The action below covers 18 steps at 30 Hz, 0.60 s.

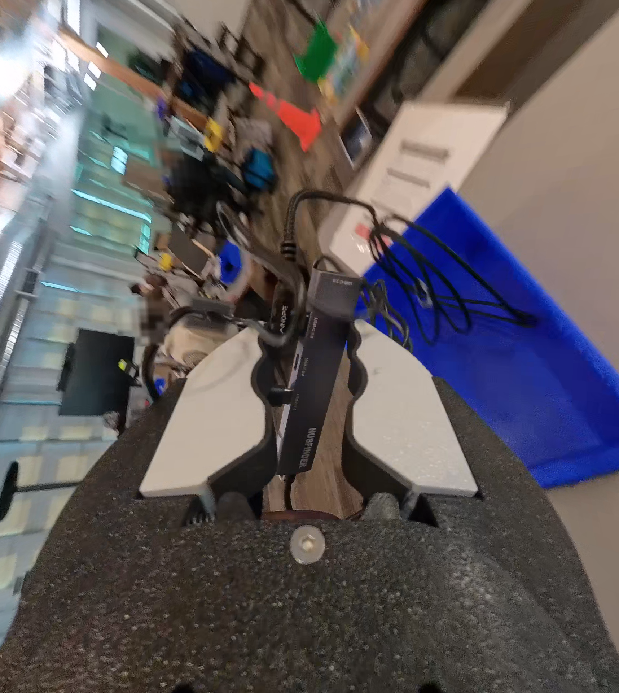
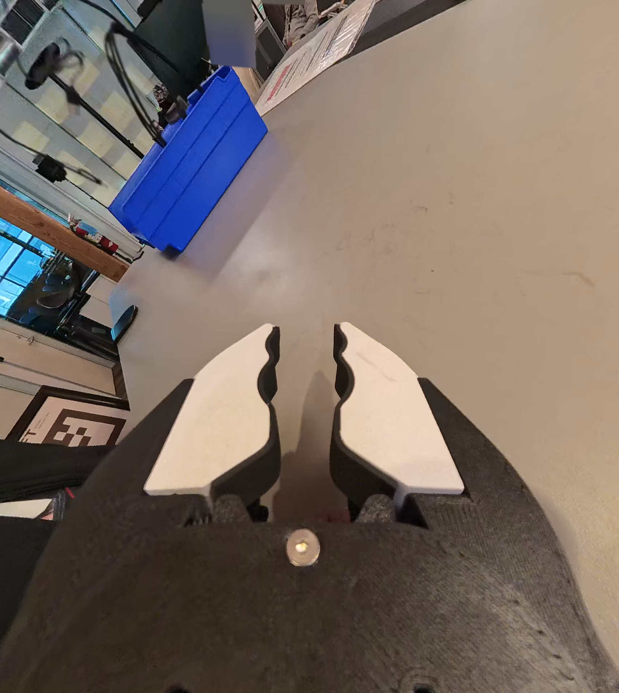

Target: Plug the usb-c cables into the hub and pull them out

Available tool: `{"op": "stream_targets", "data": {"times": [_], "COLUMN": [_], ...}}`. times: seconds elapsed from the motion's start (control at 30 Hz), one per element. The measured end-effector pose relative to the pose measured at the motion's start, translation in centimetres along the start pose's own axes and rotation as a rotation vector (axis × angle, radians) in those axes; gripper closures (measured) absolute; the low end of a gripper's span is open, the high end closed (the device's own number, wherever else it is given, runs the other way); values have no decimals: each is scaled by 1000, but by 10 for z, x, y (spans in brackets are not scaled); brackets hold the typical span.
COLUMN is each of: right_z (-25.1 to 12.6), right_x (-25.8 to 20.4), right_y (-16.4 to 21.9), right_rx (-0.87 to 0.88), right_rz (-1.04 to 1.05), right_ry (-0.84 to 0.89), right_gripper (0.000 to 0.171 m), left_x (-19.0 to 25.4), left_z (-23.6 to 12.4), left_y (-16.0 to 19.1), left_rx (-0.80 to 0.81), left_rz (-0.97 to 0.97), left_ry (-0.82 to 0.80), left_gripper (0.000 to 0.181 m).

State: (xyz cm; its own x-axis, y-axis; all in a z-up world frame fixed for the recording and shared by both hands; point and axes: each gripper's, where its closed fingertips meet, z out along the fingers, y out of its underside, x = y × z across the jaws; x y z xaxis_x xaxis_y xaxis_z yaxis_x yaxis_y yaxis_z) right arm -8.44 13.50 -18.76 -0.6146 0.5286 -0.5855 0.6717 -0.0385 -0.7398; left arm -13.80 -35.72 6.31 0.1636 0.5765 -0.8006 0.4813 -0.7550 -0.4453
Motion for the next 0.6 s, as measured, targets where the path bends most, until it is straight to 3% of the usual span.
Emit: {"op": "stream_targets", "data": {"times": [0.03,0.13,0.27,0.43,0.6], "right_z": [0,-1,-4,-11,-23], "right_x": [0,-1,-1,-4,-9], "right_y": [0,-1,-4,-7,-9], "right_rx": [0,12,38,83,141], "right_rz": [0,0,-3,-12,-28], "right_ry": [-2,-8,-9,-19,-22], "right_gripper": [144,144,144,143,143], "left_x": [-7,-5,30,153,296], "left_z": [-13,-52,-93,-105,-92], "left_y": [-19,-83,-161,-224,-235], "left_rx": [59,276,516,723,748], "left_rz": [2,1,28,93,144], "left_ry": [-23,-7,69,397,714], "left_gripper": [143,143,143,143,143]}}
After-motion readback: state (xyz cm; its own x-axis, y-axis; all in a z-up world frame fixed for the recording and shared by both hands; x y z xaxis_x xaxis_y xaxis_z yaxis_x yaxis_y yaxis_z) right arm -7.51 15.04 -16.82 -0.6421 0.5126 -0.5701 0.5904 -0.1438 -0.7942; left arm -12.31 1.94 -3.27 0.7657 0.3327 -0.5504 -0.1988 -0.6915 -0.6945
